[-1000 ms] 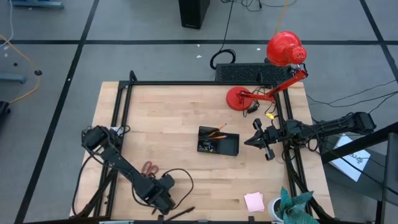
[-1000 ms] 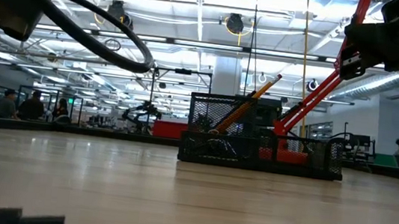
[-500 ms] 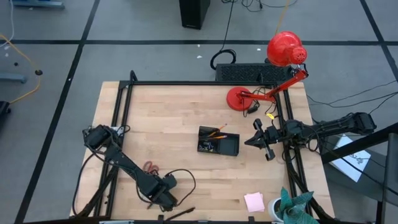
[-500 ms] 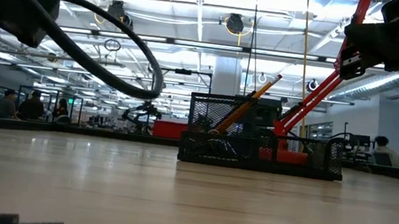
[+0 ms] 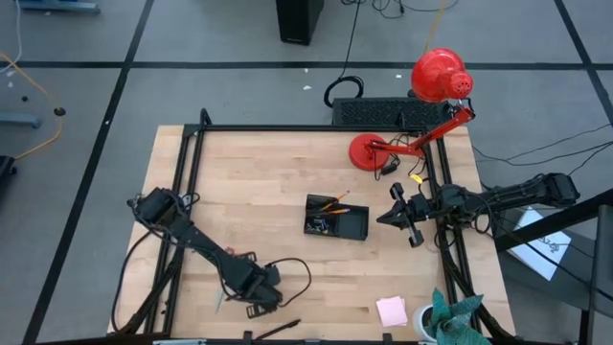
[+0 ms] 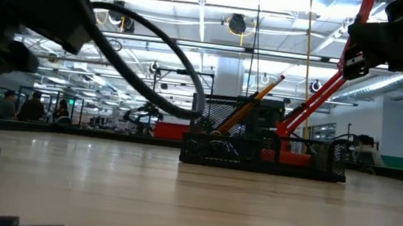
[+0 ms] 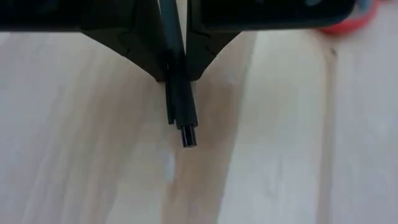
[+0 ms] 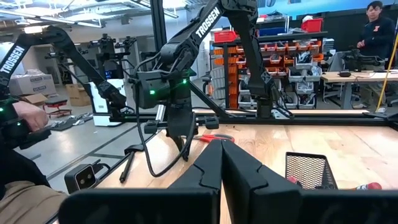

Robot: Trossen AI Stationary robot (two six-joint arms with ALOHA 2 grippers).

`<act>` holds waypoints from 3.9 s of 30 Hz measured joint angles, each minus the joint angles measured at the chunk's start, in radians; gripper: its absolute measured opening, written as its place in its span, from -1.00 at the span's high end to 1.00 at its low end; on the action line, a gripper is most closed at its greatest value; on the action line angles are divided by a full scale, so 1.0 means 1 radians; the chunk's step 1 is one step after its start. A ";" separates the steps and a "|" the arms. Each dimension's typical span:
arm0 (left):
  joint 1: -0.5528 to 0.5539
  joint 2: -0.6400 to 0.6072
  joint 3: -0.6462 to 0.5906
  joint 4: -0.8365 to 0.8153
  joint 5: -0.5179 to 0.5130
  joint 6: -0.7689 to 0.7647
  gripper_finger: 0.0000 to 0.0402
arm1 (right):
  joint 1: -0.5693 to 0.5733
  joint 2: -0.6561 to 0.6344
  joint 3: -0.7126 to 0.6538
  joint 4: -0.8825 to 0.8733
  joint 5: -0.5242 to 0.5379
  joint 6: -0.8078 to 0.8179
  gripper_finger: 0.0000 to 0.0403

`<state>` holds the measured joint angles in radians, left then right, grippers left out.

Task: Pick and place office supplies into organizer
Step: Put the black pen into the desk organizer

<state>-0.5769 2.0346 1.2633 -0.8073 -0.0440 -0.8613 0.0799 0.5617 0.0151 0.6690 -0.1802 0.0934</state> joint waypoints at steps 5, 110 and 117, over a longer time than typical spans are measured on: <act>0.001 0.000 -0.002 0.040 -0.031 0.103 0.81 | 0.000 0.000 0.000 0.000 0.000 0.000 1.00; 0.674 -0.219 -0.321 1.349 0.148 0.951 0.18 | 0.000 0.009 0.000 -0.015 0.049 0.019 1.00; 0.557 -0.333 -0.050 0.715 0.014 0.915 0.15 | 0.000 0.009 0.000 -0.015 0.048 0.019 1.00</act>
<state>-0.0197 1.7015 1.2135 -0.0919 -0.0300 0.0533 0.0803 0.5706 0.0154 0.6536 -0.1322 0.1120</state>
